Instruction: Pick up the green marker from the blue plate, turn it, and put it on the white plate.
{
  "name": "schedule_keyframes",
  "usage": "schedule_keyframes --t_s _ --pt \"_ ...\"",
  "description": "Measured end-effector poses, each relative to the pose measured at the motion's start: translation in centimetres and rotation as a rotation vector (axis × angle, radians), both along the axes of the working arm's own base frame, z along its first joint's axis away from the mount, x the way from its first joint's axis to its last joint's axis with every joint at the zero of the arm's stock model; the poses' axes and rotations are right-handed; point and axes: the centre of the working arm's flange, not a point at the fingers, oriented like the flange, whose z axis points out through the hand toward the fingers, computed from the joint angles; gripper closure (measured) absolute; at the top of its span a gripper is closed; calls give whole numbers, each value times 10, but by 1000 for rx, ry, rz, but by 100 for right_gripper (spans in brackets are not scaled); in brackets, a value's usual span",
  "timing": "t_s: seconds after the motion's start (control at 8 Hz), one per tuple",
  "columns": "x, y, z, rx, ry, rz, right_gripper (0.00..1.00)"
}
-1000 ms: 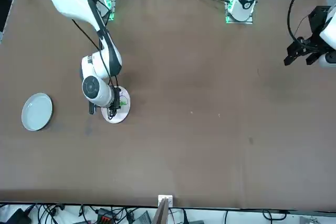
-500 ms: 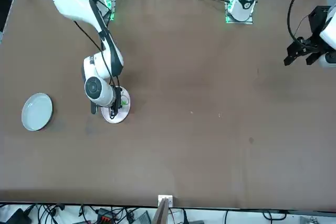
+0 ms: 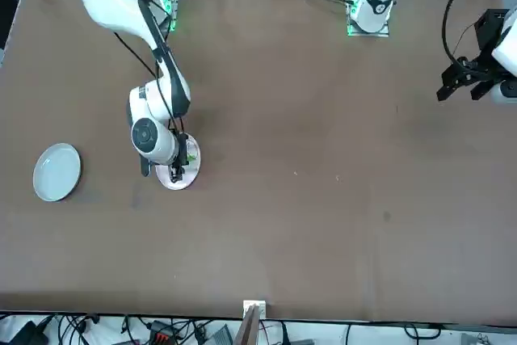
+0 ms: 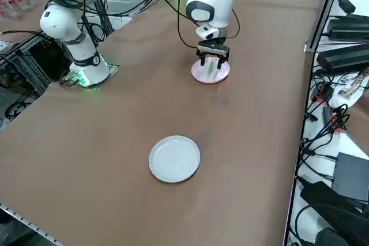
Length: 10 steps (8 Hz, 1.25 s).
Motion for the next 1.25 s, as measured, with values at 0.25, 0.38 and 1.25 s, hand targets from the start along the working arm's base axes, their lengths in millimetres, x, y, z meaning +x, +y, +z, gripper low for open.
schedule_keyframes --t_s 0.25,0.38,1.25 --pt "9 -9 35 20 -24 86 0" --pt "14 -16 62 32 -38 146 0" --pt "63 -139 240 82 -115 740 0"
